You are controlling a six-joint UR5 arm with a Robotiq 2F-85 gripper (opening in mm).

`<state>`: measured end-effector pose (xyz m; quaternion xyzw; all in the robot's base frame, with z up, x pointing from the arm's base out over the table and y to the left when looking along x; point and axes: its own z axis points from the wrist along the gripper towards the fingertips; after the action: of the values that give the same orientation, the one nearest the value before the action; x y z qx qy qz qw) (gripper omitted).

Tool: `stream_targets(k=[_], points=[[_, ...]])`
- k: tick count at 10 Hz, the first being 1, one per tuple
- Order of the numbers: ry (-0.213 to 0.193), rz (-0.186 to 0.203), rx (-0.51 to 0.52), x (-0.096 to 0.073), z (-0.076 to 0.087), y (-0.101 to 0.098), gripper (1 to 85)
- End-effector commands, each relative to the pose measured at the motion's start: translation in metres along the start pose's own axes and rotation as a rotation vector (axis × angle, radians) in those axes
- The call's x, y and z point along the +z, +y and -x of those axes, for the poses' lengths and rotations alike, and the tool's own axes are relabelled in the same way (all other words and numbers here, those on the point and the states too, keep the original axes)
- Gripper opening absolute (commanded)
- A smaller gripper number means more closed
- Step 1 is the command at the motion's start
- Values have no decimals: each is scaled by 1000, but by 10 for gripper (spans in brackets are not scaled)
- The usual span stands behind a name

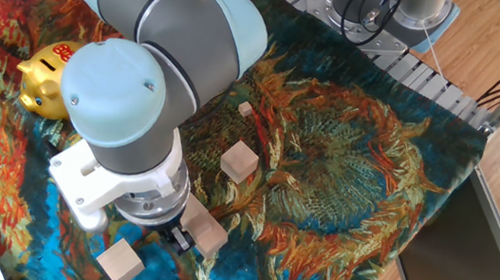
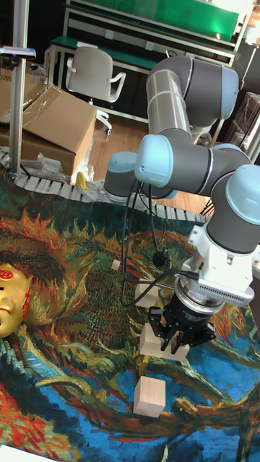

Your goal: Drop coins into a piggy bank

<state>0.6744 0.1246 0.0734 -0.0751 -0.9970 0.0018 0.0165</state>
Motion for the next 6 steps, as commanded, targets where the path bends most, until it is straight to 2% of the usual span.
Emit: stream_targets(k=[1,6], points=[[-4,7,-1,-2,2,0,243],[12,8,25,-2,-2,0,243]])
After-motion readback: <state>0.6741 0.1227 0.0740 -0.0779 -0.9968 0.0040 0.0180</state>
